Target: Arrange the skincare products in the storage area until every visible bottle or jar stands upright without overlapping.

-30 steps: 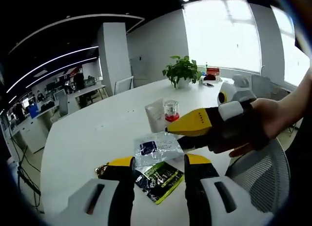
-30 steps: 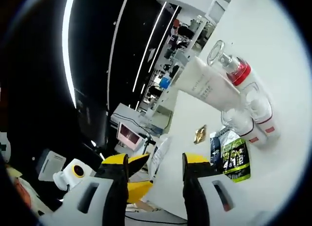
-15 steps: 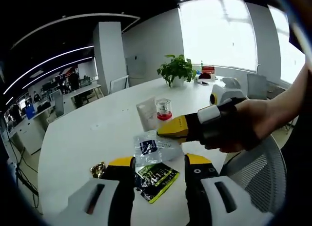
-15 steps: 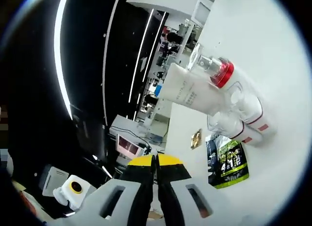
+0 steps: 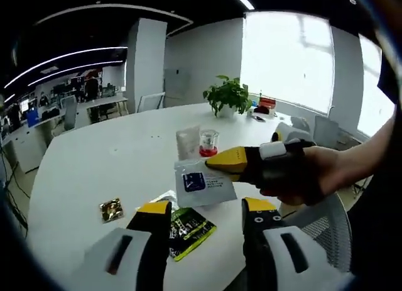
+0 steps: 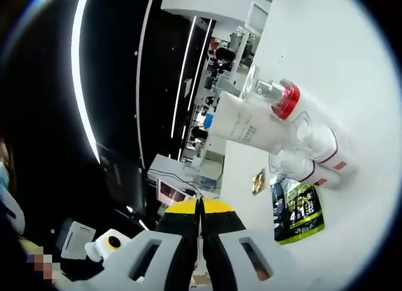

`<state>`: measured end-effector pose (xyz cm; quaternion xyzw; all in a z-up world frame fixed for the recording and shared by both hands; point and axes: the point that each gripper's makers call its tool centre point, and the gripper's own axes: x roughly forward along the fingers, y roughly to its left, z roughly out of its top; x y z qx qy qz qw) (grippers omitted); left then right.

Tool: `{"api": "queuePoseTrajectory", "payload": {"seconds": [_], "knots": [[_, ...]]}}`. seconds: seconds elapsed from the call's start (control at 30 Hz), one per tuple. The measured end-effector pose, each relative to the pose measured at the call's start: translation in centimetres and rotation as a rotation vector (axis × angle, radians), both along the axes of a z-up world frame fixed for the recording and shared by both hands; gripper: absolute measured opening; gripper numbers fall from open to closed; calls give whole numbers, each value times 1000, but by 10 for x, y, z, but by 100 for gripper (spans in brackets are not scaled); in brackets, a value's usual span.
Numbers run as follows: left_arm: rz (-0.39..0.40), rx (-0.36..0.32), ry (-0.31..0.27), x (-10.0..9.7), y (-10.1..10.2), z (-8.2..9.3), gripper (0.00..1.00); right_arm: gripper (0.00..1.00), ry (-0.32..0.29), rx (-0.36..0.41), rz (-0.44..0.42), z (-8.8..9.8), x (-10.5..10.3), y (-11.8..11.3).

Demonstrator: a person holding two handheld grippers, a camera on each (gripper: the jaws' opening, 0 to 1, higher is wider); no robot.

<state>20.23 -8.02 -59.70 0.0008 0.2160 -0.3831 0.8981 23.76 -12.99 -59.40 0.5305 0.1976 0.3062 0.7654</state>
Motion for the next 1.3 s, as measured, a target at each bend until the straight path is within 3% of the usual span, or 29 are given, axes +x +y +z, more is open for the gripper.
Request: {"api": "queuePoseTrajectory", "payload": {"seconds": [0.13,0.27,0.37,0.53,0.63,0.9,1.07,1.3], "knots": [[19,-138,105,-3,1,2,43,1,-22,-11,28,3,-4,2],[8,-361,264,-8,2,8,36,1,-59,-18,84,10,-14,8],[2,-474,316,-11,5,14,30,1,-62,-2,100,13,-18,10],[-7,-446,320,-19,11,8,21,1,-71,15,126,18,-24,14],[-1,-492,339,-22,12,11,17,1,-78,14,146,19,-28,18],[14,-510,343,-26,17,11,3,1,-97,-24,172,18,-35,26],[32,-482,348,-28,22,7,1,1,-133,-117,197,15,-35,30],[95,-415,344,-27,34,-2,0,3,-216,-323,237,5,-35,39]]}}
